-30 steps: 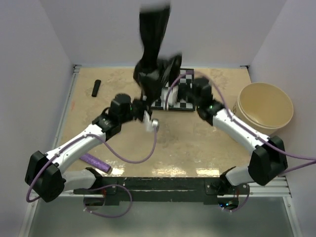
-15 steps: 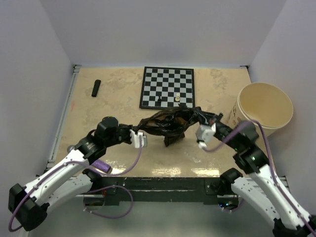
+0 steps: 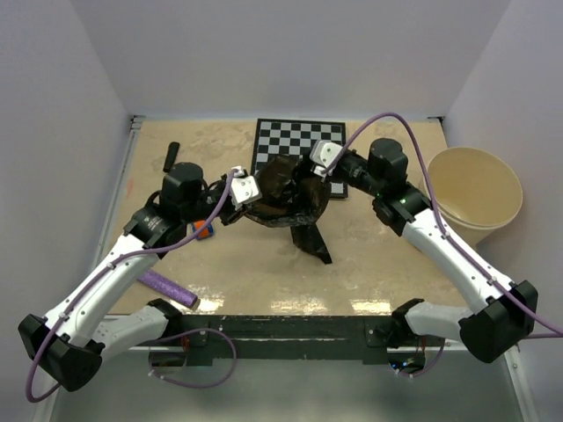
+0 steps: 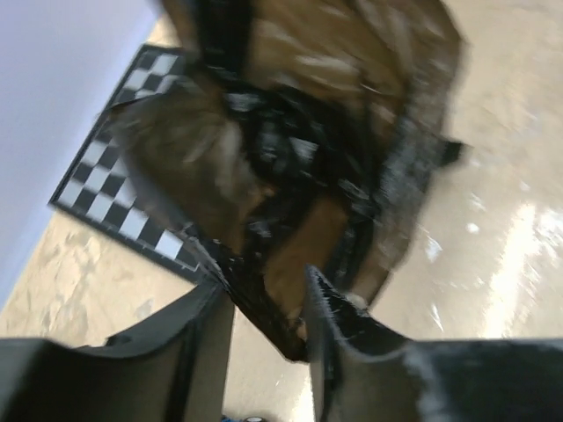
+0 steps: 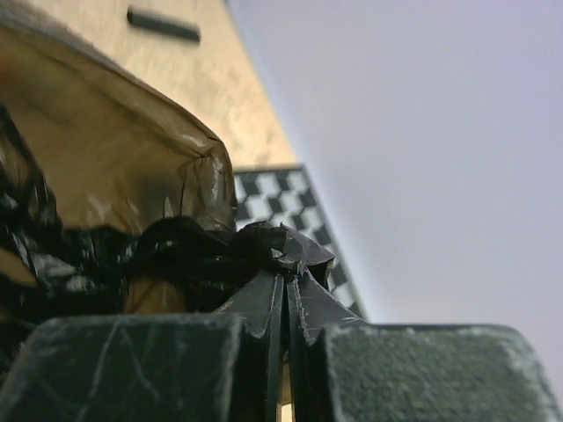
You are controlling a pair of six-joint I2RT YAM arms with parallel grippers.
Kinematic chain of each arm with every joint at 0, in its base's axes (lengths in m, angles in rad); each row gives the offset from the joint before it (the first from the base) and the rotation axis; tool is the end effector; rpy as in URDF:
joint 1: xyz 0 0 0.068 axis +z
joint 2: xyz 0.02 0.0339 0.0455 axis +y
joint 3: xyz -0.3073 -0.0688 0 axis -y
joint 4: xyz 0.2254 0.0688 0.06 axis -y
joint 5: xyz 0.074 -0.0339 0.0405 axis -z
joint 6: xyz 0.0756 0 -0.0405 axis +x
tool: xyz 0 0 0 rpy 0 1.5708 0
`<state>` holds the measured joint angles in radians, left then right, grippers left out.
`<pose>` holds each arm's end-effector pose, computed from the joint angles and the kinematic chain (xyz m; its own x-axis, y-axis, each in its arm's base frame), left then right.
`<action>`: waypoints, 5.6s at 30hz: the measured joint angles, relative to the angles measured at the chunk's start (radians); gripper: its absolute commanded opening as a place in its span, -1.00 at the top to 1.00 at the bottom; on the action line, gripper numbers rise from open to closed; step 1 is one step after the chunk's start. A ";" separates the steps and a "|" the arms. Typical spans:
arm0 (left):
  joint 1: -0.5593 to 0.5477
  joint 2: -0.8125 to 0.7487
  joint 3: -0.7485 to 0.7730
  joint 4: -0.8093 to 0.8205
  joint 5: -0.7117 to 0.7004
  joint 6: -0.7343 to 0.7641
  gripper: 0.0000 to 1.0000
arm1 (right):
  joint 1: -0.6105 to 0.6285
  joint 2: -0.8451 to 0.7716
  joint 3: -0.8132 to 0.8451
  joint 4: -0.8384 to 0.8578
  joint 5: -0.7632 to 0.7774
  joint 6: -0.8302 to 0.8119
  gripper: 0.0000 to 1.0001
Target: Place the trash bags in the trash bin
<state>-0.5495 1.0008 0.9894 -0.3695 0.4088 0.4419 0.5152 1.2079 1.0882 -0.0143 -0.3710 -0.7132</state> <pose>0.1662 -0.1370 0.3763 0.0529 0.4277 -0.9024 0.8532 0.4501 0.2634 0.2345 0.1643 0.4141 0.4171 -0.4646 -0.7812 -0.6598 0.4364 -0.6118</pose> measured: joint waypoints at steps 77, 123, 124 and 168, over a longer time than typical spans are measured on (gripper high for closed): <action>0.155 0.399 0.370 0.207 -0.106 -0.687 1.00 | -0.091 0.291 -0.019 0.284 -0.031 0.914 0.32; 0.287 0.910 1.221 0.360 -0.216 -0.421 1.00 | -0.380 0.991 1.453 0.191 -0.082 0.798 1.00; 0.287 0.935 1.278 0.415 -0.220 -0.414 1.00 | -0.362 0.982 1.444 0.274 -0.039 0.754 1.00; 0.082 0.252 -0.026 0.481 -0.343 -0.216 1.00 | -0.111 0.212 -0.070 0.099 0.235 0.408 1.00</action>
<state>-0.4679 1.2530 0.9630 0.1112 0.0658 0.2264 0.4046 1.4200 1.0183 0.0849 -0.1360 -0.3054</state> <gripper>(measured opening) 0.010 0.007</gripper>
